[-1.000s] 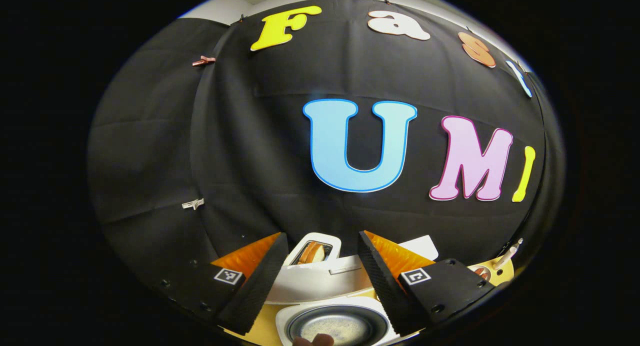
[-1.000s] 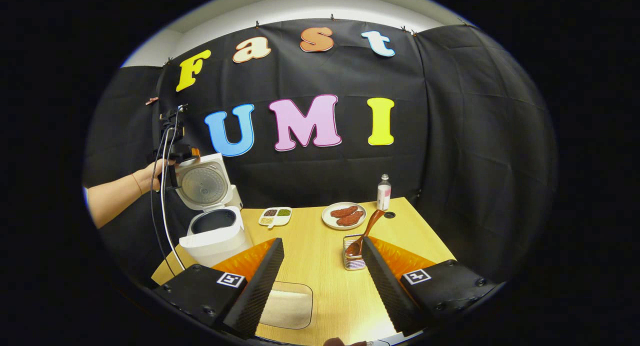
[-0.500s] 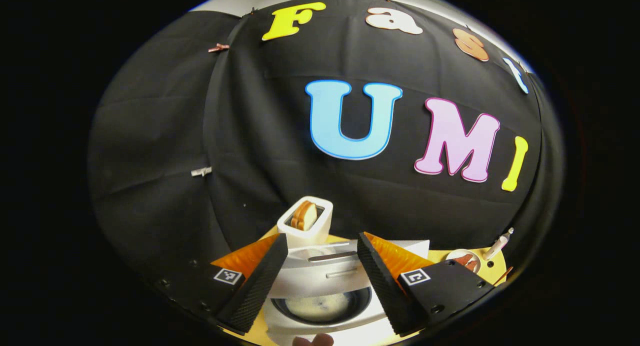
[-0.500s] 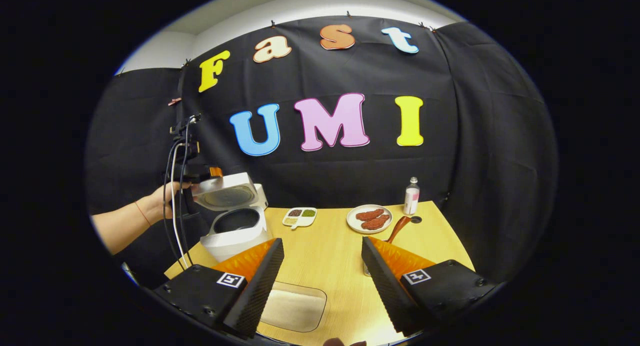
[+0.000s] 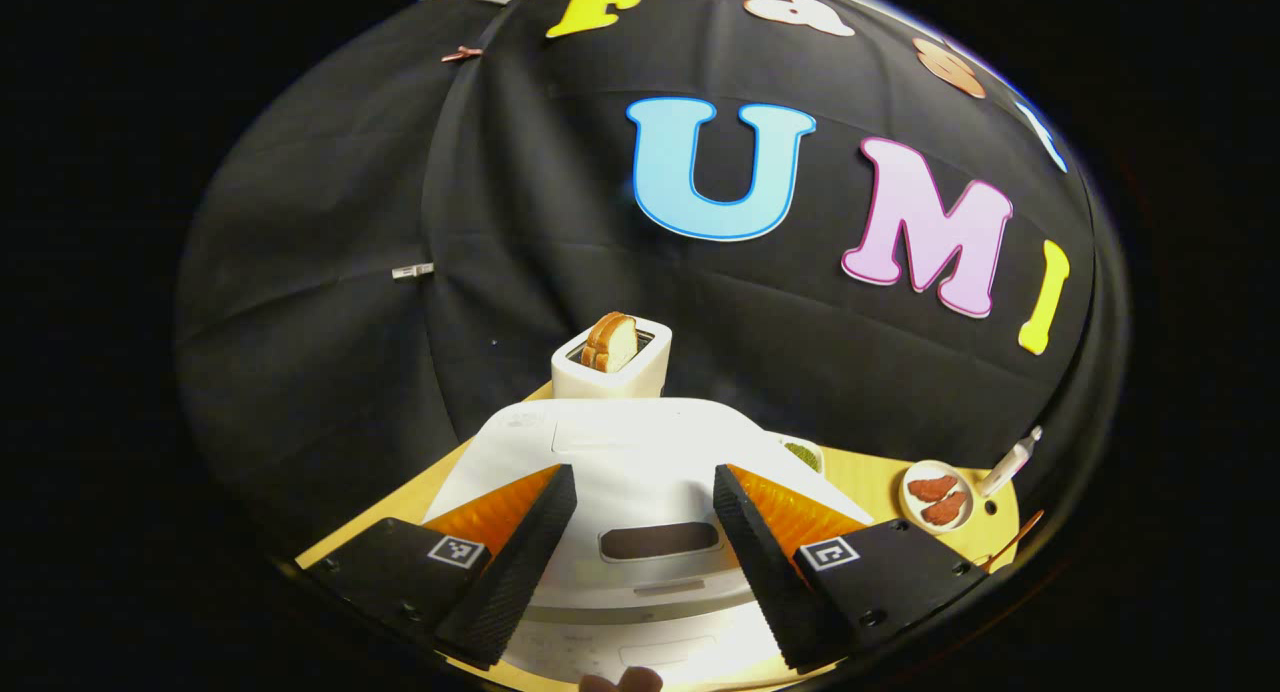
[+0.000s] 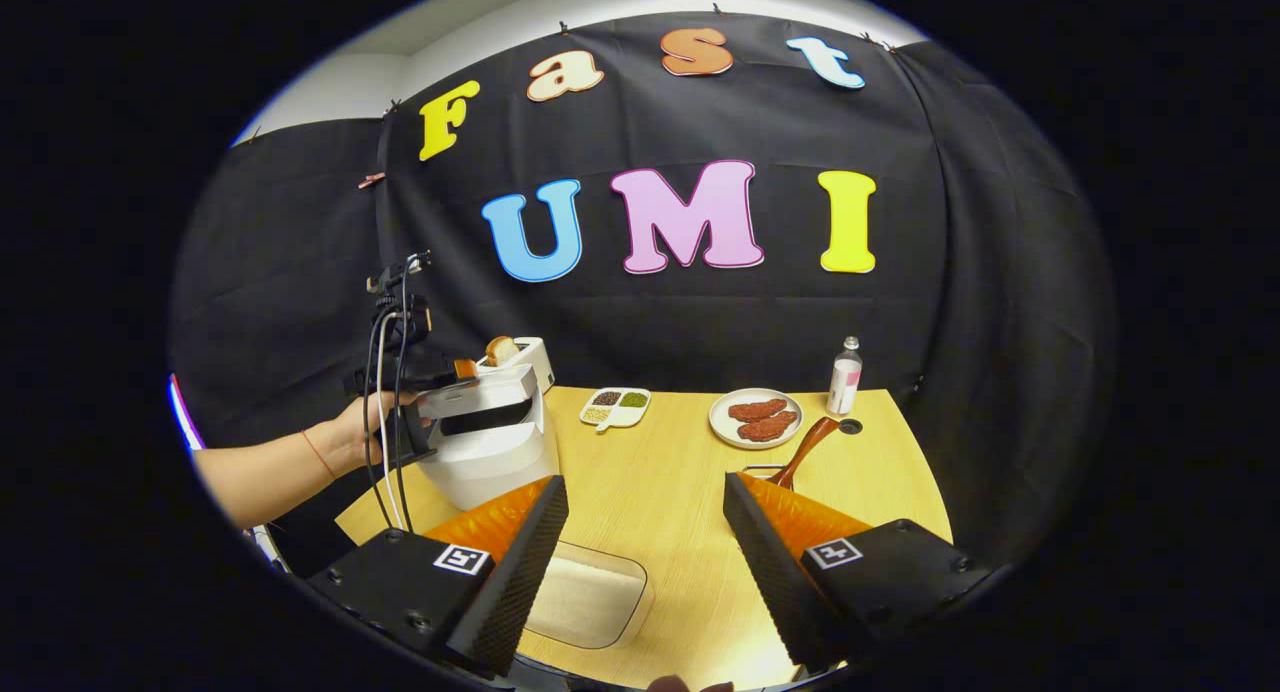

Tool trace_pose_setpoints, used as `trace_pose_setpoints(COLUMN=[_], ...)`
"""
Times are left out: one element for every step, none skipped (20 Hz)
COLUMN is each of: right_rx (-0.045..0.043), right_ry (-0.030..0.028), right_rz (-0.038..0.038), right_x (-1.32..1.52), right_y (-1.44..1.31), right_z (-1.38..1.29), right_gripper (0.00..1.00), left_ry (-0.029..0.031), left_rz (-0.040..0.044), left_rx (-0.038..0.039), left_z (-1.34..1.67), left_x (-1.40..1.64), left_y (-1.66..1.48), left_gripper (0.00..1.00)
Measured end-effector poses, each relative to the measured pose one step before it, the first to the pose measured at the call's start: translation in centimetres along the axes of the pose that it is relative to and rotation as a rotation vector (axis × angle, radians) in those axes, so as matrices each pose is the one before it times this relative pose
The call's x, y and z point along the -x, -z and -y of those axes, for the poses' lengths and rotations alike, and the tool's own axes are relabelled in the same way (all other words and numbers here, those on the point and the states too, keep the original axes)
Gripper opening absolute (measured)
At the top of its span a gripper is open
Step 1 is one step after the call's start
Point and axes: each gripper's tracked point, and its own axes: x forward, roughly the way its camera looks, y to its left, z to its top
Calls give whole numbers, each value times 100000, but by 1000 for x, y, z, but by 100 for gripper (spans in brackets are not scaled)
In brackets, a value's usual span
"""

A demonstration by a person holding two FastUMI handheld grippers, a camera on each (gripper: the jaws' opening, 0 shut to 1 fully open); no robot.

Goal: Close the left gripper, press the button to open the rice cooker; take a wooden spoon from the chopstick holder with the right hand, scoop a spoonful of rice and pour it into the rice cooker, then put the wooden spoon back into the chopstick holder.

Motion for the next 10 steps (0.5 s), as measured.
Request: trace_pose_setpoints(right_rx=[-16, 679, 1077, 460, -537, -1189, -1274, -943, -312, -80], right_ry=[630, 376, 819, 546, 165, 293, 307, 208, 506, 364], right_rz=[590, 646, 872, 913, 415, 548, -50, -103, -136, -435], right_x=[109, 186, 245, 208, 184, 204, 186, 186, 119, 93], right_y=[-226, -289, -219, -191, 6, -22, 114, 121, 141, 224], right_z=[221, 209, 270, 214, 42, -30, 38, 20, 138, 69], right_gripper=[99, 99, 99, 99, 98, 98, 98, 99, 99, 98], left_ry=[-1067, -937, -745, -540, -517, -486, -335, -201, -43, 132], left_rz=[748, 540, 230, 147, -156, -551, -839, -1072, -1364, -1295], left_rx=[-1775, -1138, -148, 68, -205, -575, -299, 123, 28, -663], left_z=[32, -6, 28, 52, 309, 28, -9, -18, 188, 39], left_x=[-73, -40, -153, -1, 128, -44, -98, -68, -113, -41], left_y=[200, 129, 280, 193, 644, 316, 453, 458, 512, 636], left_gripper=[99, 99, 99, 99, 99, 99, 99, 99, 99, 99])
